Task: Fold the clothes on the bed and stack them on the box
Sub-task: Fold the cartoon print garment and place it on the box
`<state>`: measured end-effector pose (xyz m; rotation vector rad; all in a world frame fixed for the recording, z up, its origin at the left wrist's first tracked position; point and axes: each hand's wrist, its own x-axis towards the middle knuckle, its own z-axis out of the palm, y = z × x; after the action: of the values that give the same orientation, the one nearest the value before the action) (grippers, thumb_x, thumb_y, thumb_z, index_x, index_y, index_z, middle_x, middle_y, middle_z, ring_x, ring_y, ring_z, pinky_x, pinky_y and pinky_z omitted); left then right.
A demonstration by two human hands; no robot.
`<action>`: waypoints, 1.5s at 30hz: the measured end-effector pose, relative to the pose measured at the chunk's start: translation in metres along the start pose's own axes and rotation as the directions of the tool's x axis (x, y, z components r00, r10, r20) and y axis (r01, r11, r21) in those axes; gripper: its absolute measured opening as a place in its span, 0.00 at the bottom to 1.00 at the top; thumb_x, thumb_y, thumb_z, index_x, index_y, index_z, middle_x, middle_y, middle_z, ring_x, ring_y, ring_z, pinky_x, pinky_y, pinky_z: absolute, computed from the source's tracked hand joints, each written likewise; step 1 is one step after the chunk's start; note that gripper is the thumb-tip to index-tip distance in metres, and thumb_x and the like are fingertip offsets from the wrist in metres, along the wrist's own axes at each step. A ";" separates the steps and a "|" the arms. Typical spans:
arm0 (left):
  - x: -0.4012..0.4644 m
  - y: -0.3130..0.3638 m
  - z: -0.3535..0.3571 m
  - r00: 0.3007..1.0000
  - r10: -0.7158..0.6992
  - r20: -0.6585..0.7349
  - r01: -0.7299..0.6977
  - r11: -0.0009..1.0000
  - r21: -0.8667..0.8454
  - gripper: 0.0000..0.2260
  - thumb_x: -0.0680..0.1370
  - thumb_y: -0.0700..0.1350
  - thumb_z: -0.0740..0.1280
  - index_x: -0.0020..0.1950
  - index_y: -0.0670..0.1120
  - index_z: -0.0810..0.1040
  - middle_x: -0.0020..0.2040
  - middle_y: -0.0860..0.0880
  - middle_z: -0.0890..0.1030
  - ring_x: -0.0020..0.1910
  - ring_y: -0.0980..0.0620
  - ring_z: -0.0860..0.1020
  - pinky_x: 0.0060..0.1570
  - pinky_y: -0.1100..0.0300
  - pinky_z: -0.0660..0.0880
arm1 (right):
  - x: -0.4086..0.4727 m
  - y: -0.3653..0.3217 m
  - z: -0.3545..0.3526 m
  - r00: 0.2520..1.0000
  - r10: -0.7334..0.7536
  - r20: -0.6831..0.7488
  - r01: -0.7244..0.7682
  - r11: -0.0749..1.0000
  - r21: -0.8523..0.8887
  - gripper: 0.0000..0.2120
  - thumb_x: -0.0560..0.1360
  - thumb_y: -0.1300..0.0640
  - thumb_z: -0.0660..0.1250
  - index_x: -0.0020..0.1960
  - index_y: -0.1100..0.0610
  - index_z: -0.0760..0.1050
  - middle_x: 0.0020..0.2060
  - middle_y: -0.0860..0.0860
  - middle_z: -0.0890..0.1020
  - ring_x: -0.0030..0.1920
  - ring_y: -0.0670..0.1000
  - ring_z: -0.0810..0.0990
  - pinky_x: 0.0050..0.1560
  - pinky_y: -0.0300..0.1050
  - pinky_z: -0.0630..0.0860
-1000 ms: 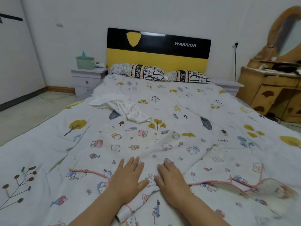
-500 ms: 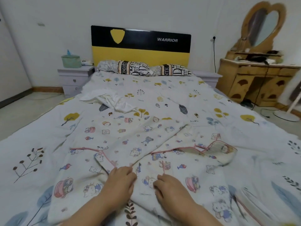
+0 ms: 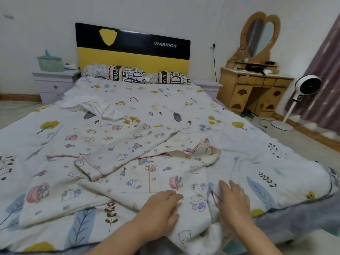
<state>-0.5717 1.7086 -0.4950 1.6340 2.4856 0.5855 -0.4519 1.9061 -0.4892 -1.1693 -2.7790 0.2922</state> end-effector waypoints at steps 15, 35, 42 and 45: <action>0.021 0.016 -0.043 0.974 -0.211 0.086 0.224 0.814 -0.537 0.15 0.80 0.55 0.59 0.64 0.54 0.72 0.58 0.56 0.74 0.48 0.68 0.73 0.50 0.69 0.70 | 0.009 -0.041 -0.133 0.910 -0.197 0.364 -0.243 0.458 0.855 0.13 0.73 0.66 0.67 0.57 0.63 0.75 0.42 0.58 0.81 0.36 0.53 0.78 0.36 0.44 0.73; 0.022 -0.100 -0.229 0.617 -0.667 -0.418 -0.210 0.372 -0.904 0.07 0.78 0.36 0.62 0.47 0.44 0.78 0.41 0.47 0.84 0.42 0.51 0.82 0.44 0.58 0.81 | 0.064 -0.139 -0.035 0.798 -0.356 0.486 0.270 0.932 0.241 0.24 0.78 0.48 0.62 0.72 0.52 0.65 0.66 0.49 0.71 0.65 0.47 0.69 0.63 0.40 0.64; 0.015 -0.171 -0.233 0.530 -0.793 -0.301 -0.262 0.184 -0.947 0.07 0.79 0.40 0.61 0.50 0.47 0.78 0.44 0.49 0.85 0.44 0.52 0.83 0.42 0.57 0.79 | 0.088 -0.111 -0.009 0.893 -0.257 0.370 0.049 0.872 0.488 0.09 0.71 0.53 0.72 0.37 0.56 0.75 0.32 0.46 0.77 0.34 0.45 0.74 0.33 0.37 0.67; 0.015 -0.199 -0.228 0.480 -0.841 -0.250 -0.205 0.170 -0.964 0.04 0.79 0.41 0.63 0.49 0.46 0.77 0.37 0.52 0.85 0.41 0.53 0.81 0.40 0.56 0.78 | 0.099 -0.108 -0.022 0.939 -0.172 0.299 -0.138 0.608 0.782 0.01 0.71 0.60 0.72 0.41 0.56 0.81 0.31 0.48 0.84 0.35 0.48 0.81 0.34 0.37 0.76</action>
<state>-0.8170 1.5942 -0.3586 0.0301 1.7108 2.5382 -0.5921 1.9058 -0.4411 -0.8727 -2.3488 1.6856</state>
